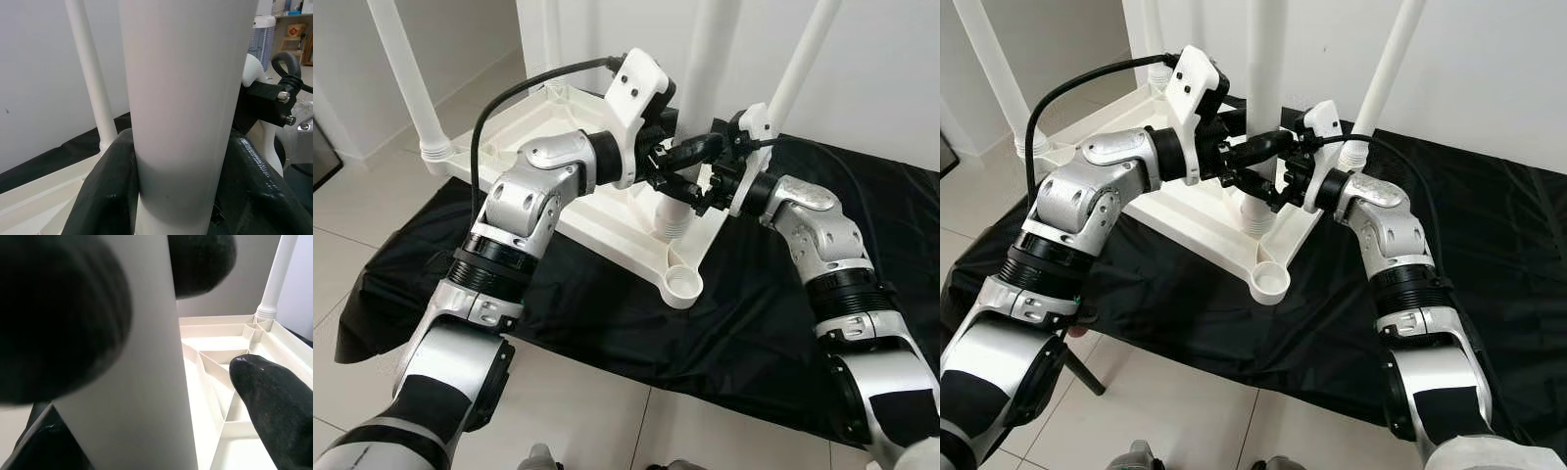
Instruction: Building children table
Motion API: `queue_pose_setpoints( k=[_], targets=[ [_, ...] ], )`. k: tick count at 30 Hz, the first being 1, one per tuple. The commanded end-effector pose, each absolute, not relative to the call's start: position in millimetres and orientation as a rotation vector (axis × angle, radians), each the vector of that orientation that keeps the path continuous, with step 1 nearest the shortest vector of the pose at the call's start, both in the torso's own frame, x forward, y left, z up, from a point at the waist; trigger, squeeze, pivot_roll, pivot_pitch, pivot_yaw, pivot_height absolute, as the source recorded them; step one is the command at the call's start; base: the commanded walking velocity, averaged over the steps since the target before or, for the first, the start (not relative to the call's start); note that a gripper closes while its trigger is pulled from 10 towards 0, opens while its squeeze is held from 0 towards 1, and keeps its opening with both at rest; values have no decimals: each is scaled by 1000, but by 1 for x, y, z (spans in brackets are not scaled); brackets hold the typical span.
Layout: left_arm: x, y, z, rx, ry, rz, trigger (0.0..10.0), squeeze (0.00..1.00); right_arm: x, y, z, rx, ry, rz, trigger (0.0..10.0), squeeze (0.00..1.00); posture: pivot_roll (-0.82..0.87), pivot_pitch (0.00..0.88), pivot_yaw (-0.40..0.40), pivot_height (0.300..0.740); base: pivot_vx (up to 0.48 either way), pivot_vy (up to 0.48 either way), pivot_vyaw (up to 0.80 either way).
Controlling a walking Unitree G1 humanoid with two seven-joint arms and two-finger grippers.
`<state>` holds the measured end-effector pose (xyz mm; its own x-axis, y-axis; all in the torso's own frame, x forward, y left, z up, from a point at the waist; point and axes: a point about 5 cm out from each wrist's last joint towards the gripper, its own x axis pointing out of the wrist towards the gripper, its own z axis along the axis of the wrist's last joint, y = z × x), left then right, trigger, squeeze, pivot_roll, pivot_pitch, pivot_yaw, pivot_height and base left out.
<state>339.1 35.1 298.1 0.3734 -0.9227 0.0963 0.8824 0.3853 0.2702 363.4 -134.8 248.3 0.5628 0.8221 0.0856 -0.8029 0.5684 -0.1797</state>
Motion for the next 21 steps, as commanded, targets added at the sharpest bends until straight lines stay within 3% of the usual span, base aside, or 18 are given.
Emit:
queue_pose_setpoints(
  k=[1,21],
  targets=[
    [337,35,300,217,-265,-1178,10000,0,363,-142,249,-143,-145,947,10000,0,9,0,-84,740,0,0,0],
    [339,36,308,228,-287,-1177,10000,0,353,-141,230,-188,-47,1004,10000,0,12,0,-78,740,0,0,0]
  ],
)
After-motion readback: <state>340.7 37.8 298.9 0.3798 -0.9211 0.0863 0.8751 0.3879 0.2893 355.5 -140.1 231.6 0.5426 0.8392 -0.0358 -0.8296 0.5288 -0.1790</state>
